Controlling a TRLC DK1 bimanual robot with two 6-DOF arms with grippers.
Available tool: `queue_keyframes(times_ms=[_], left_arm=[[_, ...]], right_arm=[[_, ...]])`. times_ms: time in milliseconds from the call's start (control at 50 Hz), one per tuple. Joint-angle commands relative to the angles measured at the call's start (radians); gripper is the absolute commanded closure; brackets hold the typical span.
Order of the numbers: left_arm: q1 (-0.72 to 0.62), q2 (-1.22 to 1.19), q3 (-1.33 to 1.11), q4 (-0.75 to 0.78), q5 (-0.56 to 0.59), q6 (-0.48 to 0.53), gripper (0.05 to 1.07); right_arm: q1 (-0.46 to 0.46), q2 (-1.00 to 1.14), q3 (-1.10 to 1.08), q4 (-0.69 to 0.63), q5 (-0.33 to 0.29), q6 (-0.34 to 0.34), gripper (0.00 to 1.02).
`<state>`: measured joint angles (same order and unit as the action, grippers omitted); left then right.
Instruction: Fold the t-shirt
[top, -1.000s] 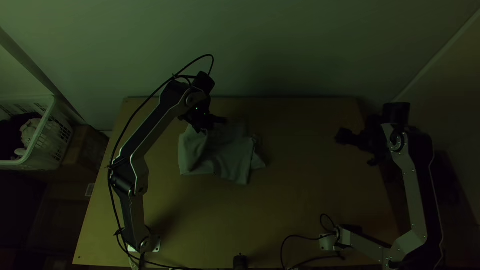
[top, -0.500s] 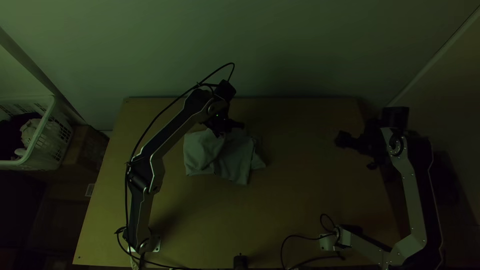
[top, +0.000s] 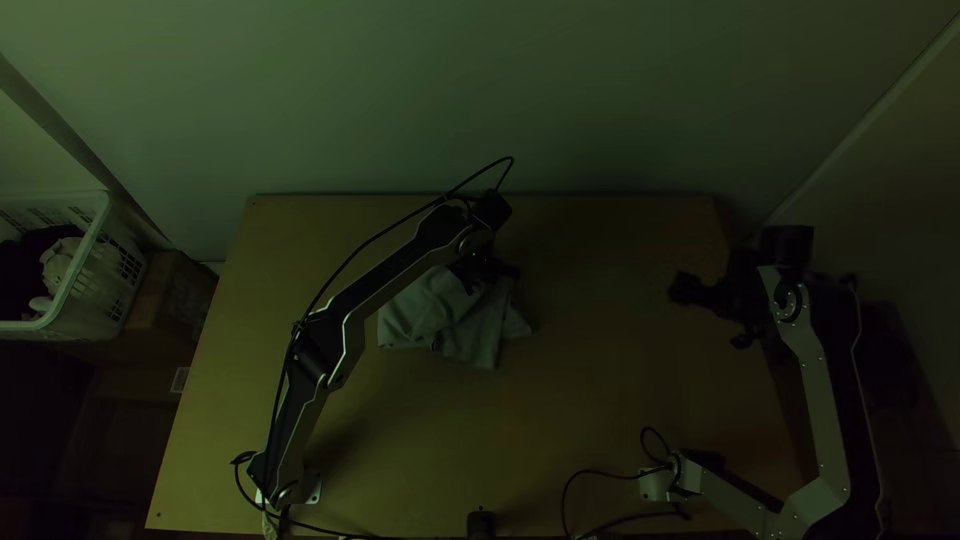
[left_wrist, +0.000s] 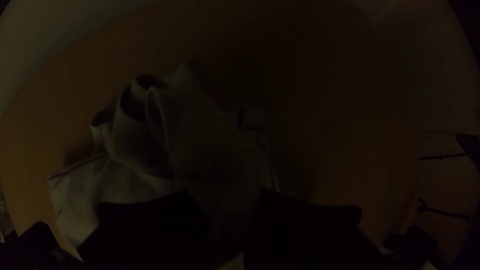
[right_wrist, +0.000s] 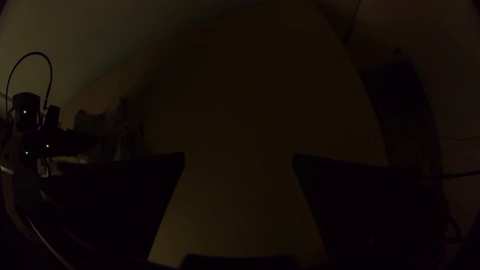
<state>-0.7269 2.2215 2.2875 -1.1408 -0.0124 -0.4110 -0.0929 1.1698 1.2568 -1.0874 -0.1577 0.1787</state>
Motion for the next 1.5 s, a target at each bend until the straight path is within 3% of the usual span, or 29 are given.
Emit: queue_keyframes(times_ms=[0,40,420,1220,1380,1480], left_arm=[[-0.028,0.023,0.04,0.027,-0.001,0.006,0.31],[-0.035,0.027,0.04,0.035,-0.003,0.012,0.09],[-0.078,-0.043,0.041,0.121,0.014,0.061,0.09],[0.127,-0.152,-0.042,-0.019,-0.026,0.173,0.09],[0.17,-0.246,-0.066,-0.02,-0.026,0.164,0.09],[0.21,-0.319,-0.102,-0.02,-0.026,0.158,0.09]], right_arm=[[-0.005,-0.025,-0.03,0.006,-0.002,0.004,0.03],[-0.005,-0.027,-0.034,0.007,-0.002,0.004,0.03],[-0.002,-0.039,-0.088,0.058,0.003,0.002,0.03],[0.128,0.031,-0.014,0.132,0.017,0.025,0.04],[0.162,-0.006,-0.027,0.169,0.023,-0.025,0.04],[0.171,-0.065,-0.057,0.242,0.027,-0.116,0.04]])
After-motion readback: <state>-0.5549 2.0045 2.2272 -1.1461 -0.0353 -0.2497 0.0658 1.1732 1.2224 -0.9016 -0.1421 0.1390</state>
